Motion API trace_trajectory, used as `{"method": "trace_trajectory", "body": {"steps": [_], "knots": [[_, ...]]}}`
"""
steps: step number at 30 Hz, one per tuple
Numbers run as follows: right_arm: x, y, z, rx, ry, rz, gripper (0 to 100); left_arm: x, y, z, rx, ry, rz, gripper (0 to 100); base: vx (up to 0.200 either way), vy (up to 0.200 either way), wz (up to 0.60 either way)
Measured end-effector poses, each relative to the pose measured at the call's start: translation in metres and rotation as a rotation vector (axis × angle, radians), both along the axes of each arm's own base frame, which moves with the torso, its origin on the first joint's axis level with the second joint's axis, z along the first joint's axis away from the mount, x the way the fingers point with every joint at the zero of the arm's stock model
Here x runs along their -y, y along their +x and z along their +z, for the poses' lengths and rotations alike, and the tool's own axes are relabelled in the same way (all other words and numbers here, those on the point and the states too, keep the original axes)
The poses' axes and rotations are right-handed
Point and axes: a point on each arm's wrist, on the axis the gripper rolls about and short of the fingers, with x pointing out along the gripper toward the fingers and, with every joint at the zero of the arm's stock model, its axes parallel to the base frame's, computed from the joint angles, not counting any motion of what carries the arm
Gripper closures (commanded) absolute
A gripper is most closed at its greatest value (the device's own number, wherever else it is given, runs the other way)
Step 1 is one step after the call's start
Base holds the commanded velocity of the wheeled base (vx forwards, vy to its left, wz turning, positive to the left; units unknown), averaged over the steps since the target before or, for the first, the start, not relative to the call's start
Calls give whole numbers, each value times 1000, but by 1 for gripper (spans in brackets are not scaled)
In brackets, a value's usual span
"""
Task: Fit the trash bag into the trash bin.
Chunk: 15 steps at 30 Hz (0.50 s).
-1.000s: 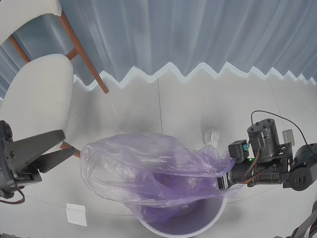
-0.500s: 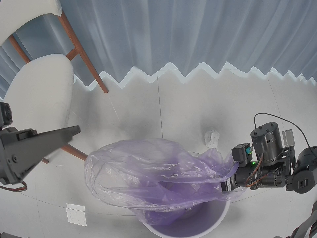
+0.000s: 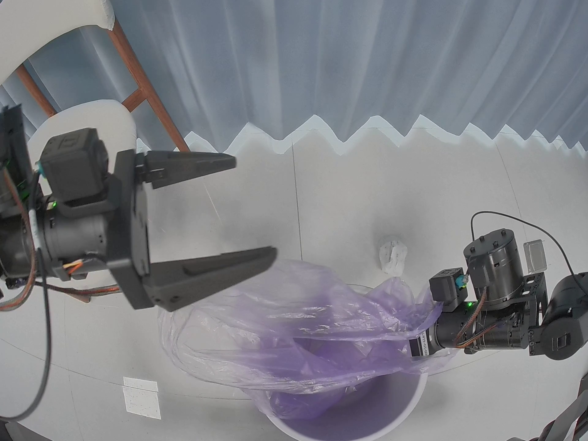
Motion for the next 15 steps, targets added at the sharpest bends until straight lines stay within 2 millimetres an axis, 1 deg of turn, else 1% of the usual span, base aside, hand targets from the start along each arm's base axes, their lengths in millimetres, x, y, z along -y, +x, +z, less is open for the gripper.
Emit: {"method": "trace_trajectory", "body": {"steps": [5,8,11,13,15], "knots": [[0,0,-1,-3,-3,1,100,24,8,9,40,72,-71,0,0,0,0],[0,0,-2,-5,-5,0,100,34,8,2,51,120,-113,0,0,0,0],[0,0,-2,-7,-7,0,100,43,3,-18,9,182,-159,0,0,0,0],[1,0,-5,-20,-18,-1,100,50,-7,-45,-52,255,-207,0,0,0,0],[0,0,-4,-14,-12,1,100,51,-8,-48,-63,267,-212,0,0,0,0]]}}
